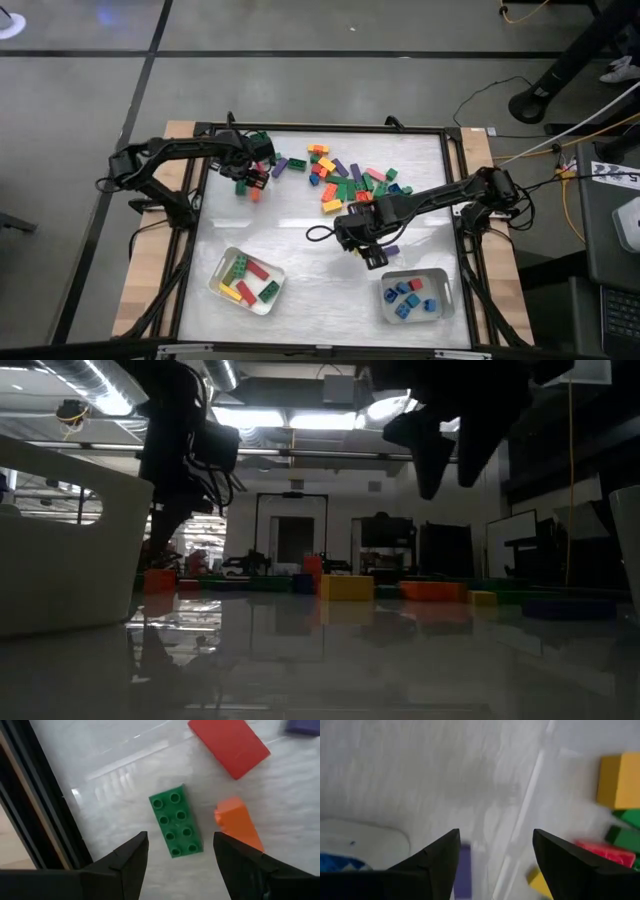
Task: Sort blocks by size
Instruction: Put the rectangular green game piece into the white bin
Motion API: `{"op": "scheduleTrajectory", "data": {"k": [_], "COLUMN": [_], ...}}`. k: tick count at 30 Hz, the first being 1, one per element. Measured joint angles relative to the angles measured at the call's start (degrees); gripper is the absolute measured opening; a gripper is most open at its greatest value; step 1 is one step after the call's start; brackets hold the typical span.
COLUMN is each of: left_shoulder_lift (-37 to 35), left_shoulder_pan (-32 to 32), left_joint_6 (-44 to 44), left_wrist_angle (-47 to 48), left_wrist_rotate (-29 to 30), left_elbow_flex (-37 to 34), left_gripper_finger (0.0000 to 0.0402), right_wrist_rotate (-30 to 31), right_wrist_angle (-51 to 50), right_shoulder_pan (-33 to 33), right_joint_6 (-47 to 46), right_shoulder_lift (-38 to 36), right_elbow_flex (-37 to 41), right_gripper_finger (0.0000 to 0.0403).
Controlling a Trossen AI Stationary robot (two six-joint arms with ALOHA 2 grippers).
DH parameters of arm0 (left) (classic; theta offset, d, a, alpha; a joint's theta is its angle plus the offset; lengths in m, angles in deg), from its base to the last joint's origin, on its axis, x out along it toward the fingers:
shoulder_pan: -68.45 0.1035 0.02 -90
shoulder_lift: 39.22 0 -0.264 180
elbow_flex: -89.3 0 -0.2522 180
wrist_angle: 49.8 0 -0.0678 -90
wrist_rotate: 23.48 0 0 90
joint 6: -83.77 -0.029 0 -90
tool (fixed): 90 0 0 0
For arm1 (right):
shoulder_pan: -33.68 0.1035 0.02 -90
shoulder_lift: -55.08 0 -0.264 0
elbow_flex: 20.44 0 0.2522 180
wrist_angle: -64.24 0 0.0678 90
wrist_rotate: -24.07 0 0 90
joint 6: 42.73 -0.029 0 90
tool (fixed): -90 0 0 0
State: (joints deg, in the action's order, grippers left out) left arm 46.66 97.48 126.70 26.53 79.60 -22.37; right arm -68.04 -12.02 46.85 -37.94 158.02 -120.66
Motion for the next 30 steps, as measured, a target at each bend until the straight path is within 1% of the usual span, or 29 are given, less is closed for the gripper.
{"op": "scheduleTrajectory", "data": {"k": [5,8,11,15,19,22,27,28,30], "left_shoulder_lift": [1.19,1.57,1.77,1.77,1.41,1.44,1.56,1.63,1.64], "left_shoulder_pan": [1.83,2.66,3.55,4.33,5.17,5.46,5.57,5.57,5.58], "left_joint_6": [-0.54,-0.86,-1.15,-1.13,-1.16,-2.62,-6.12,-7.08,-8.68], "left_wrist_angle": [-1.37,-3.49,-6.64,-12.13,-16.10,-16.48,-16.27,-15.95,-15.58], "left_wrist_rotate": [-1.07,-2.12,-3.69,-3.82,-5.45,-5.91,-6.68,-6.65,-6.58], "left_elbow_flex": [-0.11,-1.61,-4.88,-9.32,-12.32,-12.67,-11.61,-11.19,-10.35], "left_gripper_finger": [0.0210,0.0210,0.0210,0.0210,0.0209,0.0192,0.0129,0.0122,0.0122], "right_wrist_rotate": [2.64,3.88,5.57,8.15,9.66,9.62,9.03,9.03,8.58], "right_wrist_angle": [-3.34,-3.53,-2.83,-1.04,1.21,2.81,4.44,4.67,5.77], "right_shoulder_pan": [0.00,0.00,0.00,0.00,0.00,0.00,-0.02,0.00,-0.01], "right_joint_6": [-0.23,-1.33,-2.24,-3.88,-5.92,-7.52,-13.91,-15.10,-15.74], "right_shoulder_lift": [-2.43,-5.03,-8.73,-14.10,-19.66,-23.27,-25.69,-25.67,-25.37], "right_elbow_flex": [0.68,2.50,5.70,11.12,17.06,21.85,29.05,30.24,32.55], "right_gripper_finger": [0.0250,0.0250,0.0250,0.0250,0.0250,0.0250,0.0250,0.0250,0.0250]}}
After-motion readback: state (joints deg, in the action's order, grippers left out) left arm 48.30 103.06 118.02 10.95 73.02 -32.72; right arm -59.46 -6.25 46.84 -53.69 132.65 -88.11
